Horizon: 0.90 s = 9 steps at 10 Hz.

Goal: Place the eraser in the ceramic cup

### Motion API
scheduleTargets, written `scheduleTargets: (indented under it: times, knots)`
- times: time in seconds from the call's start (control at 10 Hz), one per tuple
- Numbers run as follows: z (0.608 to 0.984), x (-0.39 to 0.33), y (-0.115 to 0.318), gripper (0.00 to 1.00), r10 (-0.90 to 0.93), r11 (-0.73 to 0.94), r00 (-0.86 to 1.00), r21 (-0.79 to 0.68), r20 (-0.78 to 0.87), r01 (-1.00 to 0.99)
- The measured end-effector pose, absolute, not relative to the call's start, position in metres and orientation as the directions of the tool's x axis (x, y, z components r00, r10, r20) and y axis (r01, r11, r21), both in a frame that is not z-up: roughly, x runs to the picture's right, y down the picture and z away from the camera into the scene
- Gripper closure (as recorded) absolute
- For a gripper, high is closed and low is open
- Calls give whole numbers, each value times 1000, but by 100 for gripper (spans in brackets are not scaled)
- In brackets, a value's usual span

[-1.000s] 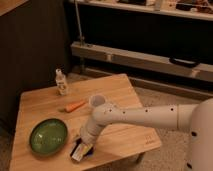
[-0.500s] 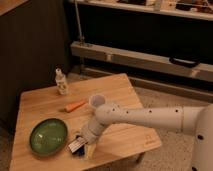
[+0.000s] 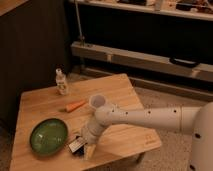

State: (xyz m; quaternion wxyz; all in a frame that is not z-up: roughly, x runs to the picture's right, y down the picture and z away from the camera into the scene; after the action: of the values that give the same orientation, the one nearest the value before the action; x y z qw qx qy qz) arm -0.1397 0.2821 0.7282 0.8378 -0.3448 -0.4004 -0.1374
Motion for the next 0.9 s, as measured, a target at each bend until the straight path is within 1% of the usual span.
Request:
scheduleTargets:
  times: [0.1,0.4,0.6,0.7,0.9]
  knots:
    - [731,-143,282,30,49,727,645,-470,763,501]
    - [736,-149,284,59,57,724,649,-479,758,496]
    - [737,-153,287,76,60,716,650,-486,757,501]
    - [738,-153,289,81,58,708,652,-492,756,507]
    - [736,-151,288,81,54,704,657,-495,752,509]
